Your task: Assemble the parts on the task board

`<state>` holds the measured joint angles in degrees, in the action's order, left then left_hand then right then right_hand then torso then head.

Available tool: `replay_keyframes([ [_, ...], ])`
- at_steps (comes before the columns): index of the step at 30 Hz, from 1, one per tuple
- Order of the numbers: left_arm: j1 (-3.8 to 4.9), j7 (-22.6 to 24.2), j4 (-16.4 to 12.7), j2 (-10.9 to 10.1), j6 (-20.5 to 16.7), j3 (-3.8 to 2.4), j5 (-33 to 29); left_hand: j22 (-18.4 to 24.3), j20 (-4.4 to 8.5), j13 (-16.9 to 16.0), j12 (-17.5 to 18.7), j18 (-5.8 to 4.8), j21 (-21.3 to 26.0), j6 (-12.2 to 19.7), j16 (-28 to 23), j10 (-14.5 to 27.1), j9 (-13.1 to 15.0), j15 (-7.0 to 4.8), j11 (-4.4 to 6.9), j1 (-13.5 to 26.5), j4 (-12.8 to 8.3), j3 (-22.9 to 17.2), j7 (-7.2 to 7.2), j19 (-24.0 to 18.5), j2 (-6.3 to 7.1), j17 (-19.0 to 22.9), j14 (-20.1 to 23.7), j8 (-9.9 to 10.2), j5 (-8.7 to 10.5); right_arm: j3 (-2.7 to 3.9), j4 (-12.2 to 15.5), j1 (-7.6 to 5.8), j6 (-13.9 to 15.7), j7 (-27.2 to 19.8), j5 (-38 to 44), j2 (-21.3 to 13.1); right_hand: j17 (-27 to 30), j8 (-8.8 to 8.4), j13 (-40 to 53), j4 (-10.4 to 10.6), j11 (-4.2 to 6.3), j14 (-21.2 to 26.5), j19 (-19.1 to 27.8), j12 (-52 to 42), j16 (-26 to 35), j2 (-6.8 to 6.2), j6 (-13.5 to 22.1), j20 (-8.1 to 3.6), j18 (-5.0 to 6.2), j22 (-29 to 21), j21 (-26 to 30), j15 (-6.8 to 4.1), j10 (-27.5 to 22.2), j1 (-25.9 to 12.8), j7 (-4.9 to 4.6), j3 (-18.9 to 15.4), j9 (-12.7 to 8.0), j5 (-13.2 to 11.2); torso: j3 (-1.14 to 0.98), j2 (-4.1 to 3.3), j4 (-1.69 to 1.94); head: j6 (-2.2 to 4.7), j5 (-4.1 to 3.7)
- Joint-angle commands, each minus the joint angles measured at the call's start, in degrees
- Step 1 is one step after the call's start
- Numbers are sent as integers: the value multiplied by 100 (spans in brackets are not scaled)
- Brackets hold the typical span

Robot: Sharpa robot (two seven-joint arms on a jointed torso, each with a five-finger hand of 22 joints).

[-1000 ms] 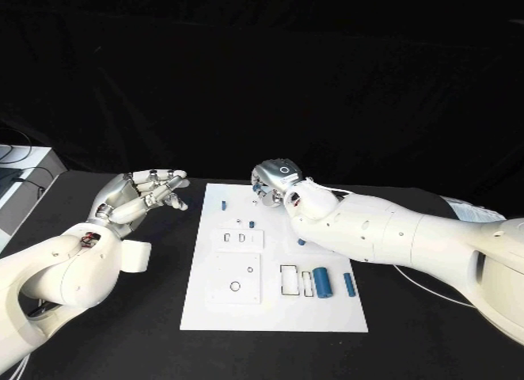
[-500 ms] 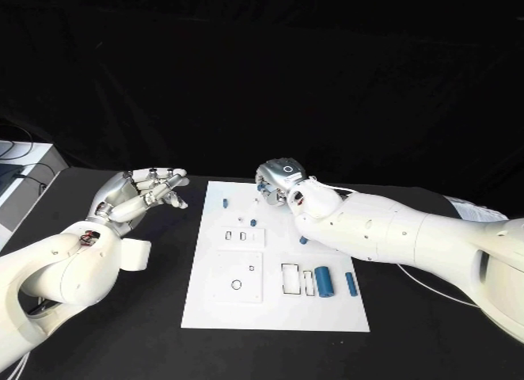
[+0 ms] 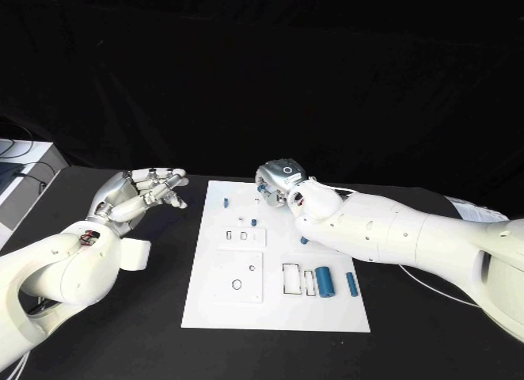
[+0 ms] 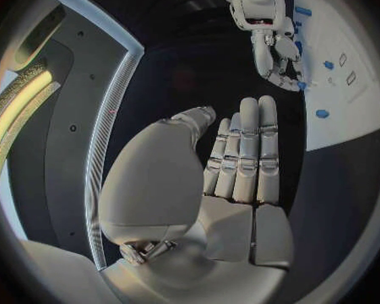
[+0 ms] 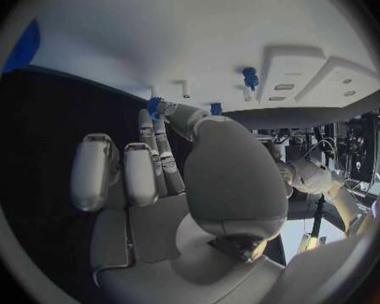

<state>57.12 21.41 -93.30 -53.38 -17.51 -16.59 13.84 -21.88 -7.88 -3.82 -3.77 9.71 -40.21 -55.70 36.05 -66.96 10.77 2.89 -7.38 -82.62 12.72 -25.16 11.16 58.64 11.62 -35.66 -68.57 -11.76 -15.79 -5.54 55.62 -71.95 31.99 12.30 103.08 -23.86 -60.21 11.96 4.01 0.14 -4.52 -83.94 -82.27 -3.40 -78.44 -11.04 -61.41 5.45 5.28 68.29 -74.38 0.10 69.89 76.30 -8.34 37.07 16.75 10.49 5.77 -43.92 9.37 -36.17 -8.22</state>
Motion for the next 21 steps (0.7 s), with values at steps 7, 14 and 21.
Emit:
replay_keyframes([
  [7,3,26,-22,9,99,-9,23,-5,-1,0,21,57,-21,17,25,45,8,-16,2,33,-11,-8,33,-37,35,-9,39,37,25,0,-108,6,-205,-15,79,77,-6,15,2,-3,-14,-97,-17,-23,-28,-67,-1,-13,-95,9,-37,-34,29,-6,-18,8,17,0,15,-16,14,-6,7],
  [14,3,20,-21,7,102,-11,25,-5,-1,0,21,57,-21,17,25,45,8,-16,2,33,-11,-8,33,-37,35,-9,39,37,25,-1,-178,9,-267,11,74,100,33,-2,-9,11,-28,-86,1,-12,-19,-94,43,-6,-89,-21,-12,-24,-10,-37,-31,7,30,-26,22,-20,14,-18,-3],
  [21,3,17,-14,15,106,-13,25,-5,-1,0,21,57,-21,17,25,45,8,-16,2,33,-11,-8,33,-37,35,-9,39,37,25,-1,-213,9,-274,-38,31,120,184,-83,-36,63,-102,-38,76,-3,31,-198,208,46,-61,-156,109,38,-295,-116,-91,19,63,-275,22,-21,11,-19,9],
])
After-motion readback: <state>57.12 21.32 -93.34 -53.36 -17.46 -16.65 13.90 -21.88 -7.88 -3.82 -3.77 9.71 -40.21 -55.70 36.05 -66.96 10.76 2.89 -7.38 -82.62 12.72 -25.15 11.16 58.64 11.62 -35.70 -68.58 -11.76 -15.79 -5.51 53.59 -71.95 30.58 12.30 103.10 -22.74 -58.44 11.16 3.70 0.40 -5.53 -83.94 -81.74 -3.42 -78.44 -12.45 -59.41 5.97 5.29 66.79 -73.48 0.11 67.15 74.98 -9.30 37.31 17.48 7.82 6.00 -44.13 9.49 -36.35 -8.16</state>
